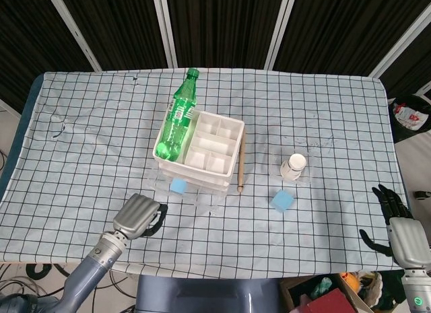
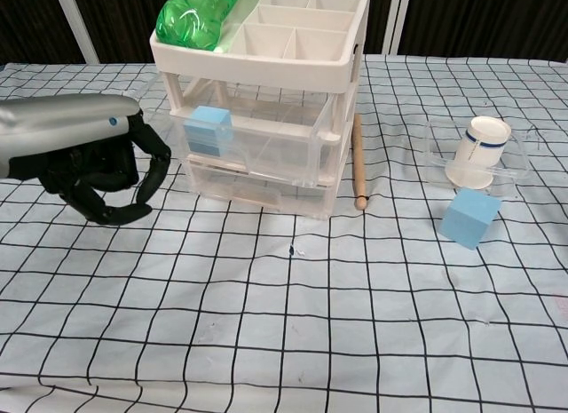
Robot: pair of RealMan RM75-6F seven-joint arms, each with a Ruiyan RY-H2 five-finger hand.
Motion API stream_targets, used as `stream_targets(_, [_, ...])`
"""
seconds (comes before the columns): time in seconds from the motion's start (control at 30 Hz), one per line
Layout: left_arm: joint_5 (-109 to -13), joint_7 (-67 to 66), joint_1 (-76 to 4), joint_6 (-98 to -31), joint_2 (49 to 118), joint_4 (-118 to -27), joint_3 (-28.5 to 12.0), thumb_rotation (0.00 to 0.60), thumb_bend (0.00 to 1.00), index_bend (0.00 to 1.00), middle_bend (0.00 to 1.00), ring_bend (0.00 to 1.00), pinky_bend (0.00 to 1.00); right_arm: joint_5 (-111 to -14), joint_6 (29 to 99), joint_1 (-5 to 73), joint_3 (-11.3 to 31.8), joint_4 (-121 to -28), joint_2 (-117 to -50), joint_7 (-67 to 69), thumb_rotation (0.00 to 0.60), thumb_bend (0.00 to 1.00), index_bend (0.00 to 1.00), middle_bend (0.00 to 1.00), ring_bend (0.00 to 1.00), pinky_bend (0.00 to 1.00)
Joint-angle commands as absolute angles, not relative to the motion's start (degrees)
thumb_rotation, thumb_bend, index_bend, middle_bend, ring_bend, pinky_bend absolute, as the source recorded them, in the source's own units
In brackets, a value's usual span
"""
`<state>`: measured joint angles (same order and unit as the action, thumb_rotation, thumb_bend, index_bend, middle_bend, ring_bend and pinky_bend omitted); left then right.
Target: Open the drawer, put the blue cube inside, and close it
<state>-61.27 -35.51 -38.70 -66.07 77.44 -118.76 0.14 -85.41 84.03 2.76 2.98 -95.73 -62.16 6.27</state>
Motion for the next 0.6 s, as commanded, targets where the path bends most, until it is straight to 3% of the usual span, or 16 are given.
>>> stream_targets(0.03, [-60.4,-36.4,-39.1,-65.6,79.1,-117.7,0.0,0.600,0.40,0.66,0.99,0.96,0.90,-85.4,84.0,2.8,3.0,-95.7,-62.2,6.3,0.600,0.25,0.00,0.00,0.00,0.18])
stream_targets(0.6, [-54.2,-39.9,-42.5,-63.6,87.5,-111.6,-3.2,0.600,0.40,0.66,0.99,0.96,0.90,-85.5,84.0,2.8,3.0,-95.7,-62.2,6.6,0.600,0.25,0.00,0.00,0.00,0.18])
